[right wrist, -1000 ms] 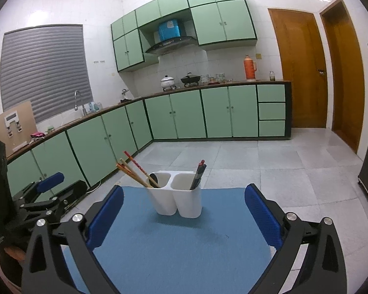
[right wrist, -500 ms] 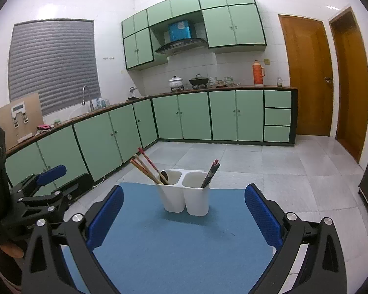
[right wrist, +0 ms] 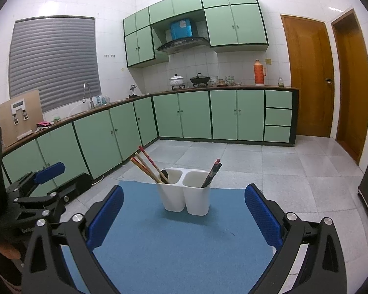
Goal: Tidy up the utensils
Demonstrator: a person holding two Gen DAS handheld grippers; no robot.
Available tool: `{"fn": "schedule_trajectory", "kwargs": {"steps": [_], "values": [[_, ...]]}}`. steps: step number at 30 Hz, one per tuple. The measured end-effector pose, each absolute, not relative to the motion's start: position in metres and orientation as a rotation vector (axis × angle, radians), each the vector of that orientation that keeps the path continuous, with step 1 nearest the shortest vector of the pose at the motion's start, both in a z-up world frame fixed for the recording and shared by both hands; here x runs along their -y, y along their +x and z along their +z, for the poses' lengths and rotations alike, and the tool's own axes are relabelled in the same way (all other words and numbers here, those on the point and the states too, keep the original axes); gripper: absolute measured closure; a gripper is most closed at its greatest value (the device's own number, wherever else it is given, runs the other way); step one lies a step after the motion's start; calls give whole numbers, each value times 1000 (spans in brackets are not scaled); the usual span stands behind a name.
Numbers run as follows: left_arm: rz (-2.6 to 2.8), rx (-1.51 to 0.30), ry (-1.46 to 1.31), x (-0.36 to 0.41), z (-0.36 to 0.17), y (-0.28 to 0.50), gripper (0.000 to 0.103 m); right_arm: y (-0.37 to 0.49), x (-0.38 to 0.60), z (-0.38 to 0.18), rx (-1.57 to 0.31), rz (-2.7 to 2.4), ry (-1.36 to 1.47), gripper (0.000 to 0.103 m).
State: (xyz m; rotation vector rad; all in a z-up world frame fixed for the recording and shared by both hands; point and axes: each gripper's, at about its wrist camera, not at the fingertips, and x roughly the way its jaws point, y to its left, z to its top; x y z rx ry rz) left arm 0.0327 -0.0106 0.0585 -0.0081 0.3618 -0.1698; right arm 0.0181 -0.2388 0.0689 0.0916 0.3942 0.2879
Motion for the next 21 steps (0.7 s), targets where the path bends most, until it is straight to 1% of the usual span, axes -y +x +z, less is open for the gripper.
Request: {"fn": "schedule_trajectory", "kwargs": {"steps": [21], "values": [[-169,-358,-1,9,59,30,6,19,235,69,-392,292,85,6]]}}
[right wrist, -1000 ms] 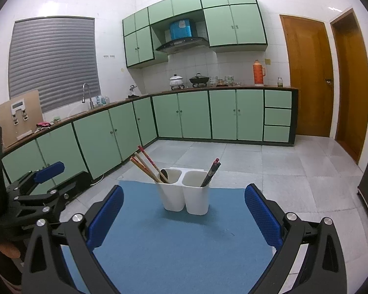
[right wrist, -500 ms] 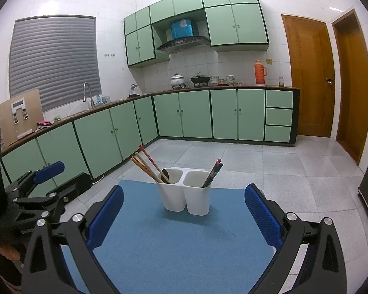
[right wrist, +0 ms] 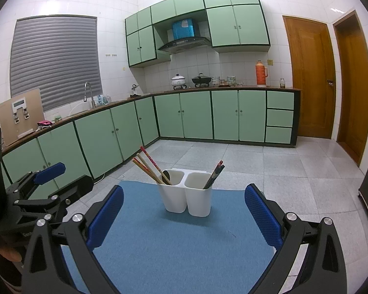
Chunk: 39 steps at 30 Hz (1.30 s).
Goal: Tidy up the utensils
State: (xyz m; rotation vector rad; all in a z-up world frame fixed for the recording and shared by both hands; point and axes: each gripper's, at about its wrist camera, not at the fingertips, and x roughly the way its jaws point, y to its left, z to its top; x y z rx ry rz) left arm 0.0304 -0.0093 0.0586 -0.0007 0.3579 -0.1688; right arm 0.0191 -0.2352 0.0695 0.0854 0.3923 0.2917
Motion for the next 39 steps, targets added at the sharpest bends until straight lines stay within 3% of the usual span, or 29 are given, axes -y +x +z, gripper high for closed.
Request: {"fn": "schedule_trajectory", "kwargs": {"steps": [39], "values": [[-158,-355,-2,4,58,29,6,19,234,70,-395,291,84,6]]}}
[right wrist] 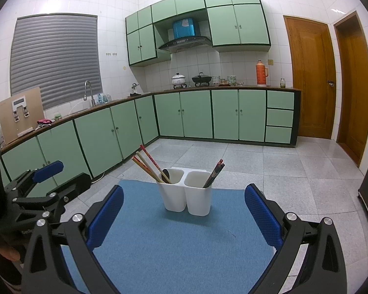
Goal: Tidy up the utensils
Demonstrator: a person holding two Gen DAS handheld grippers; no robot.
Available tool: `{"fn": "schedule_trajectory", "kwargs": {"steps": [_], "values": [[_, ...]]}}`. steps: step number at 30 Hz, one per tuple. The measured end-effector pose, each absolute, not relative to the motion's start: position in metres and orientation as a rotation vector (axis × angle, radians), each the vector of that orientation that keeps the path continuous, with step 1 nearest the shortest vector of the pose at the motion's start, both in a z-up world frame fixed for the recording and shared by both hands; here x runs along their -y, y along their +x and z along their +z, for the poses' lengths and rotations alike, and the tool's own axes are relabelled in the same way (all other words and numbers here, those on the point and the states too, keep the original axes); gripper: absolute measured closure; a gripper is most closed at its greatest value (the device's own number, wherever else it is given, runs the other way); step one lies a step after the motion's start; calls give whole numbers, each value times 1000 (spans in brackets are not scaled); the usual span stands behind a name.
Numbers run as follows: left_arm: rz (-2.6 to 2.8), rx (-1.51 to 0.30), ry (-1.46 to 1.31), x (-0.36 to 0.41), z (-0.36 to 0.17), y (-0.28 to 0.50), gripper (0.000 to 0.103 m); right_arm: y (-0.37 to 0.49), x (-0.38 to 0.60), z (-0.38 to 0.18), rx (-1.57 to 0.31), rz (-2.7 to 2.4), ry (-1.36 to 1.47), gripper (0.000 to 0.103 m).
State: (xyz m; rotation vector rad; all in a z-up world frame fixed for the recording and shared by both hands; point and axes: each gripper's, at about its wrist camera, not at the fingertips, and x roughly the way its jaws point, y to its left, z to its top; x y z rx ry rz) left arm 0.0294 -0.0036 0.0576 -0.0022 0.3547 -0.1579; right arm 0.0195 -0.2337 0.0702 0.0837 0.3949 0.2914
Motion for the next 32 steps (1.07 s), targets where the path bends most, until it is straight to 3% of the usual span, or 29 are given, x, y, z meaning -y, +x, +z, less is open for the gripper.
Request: {"fn": "schedule_trajectory", "kwargs": {"steps": [32], "values": [[-150,-360,-9,-5,57,26,6,20,237,63,-407,282,69,6]]}}
